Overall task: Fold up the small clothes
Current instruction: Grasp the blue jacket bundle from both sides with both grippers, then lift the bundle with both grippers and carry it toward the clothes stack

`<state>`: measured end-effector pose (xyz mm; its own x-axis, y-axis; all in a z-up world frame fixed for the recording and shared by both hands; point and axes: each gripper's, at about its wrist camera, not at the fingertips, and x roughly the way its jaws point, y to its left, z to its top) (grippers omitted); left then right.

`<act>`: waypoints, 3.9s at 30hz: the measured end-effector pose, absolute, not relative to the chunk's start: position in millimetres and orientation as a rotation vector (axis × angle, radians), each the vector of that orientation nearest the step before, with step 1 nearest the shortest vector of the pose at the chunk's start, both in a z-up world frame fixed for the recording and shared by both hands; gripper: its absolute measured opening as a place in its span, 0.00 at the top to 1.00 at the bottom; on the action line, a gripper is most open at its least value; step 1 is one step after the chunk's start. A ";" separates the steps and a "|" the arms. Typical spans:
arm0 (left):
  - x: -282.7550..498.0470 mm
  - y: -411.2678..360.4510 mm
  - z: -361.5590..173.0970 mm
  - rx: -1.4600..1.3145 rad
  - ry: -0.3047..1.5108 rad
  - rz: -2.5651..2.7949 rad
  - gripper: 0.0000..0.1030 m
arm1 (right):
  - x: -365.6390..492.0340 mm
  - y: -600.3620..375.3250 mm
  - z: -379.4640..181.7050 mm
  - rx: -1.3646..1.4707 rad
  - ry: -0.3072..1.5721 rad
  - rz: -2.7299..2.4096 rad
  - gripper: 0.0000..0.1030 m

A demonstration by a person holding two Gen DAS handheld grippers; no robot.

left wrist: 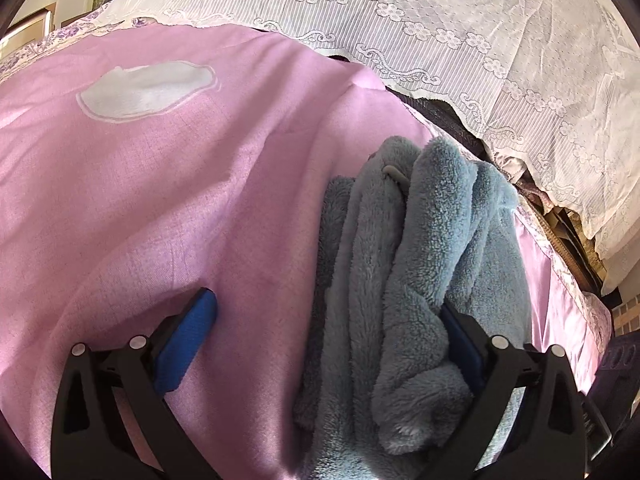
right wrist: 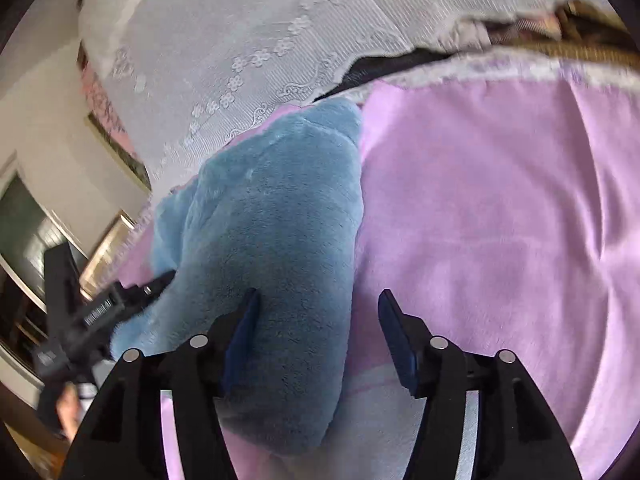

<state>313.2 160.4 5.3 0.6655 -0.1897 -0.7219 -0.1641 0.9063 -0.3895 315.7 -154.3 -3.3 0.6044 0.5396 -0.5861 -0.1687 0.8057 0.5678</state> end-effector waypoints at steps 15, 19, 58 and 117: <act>288.3 181.9 13.3 -0.730 0.883 -0.454 0.04 | 318.4 -152.0 -15.0 0.562 0.843 0.697 0.07; 275.5 170.5 17.7 -0.722 0.898 -0.525 0.04 | 313.5 -160.7 -17.9 0.596 0.826 0.712 0.07; 321.7 148.6 0.6 -0.682 0.961 -0.499 0.04 | 343.5 -169.8 -24.1 0.809 0.857 0.758 0.04; 337.4 101.7 12.6 -0.479 0.894 -0.612 0.04 | 383.0 -101.2 -16.3 0.644 0.965 0.742 0.03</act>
<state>337.4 101.7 12.6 0.4781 -0.6691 -0.5690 0.2883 0.7314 -0.6180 383.0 -101.2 -16.3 0.3688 0.7932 -0.4845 -0.2642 0.5892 0.7635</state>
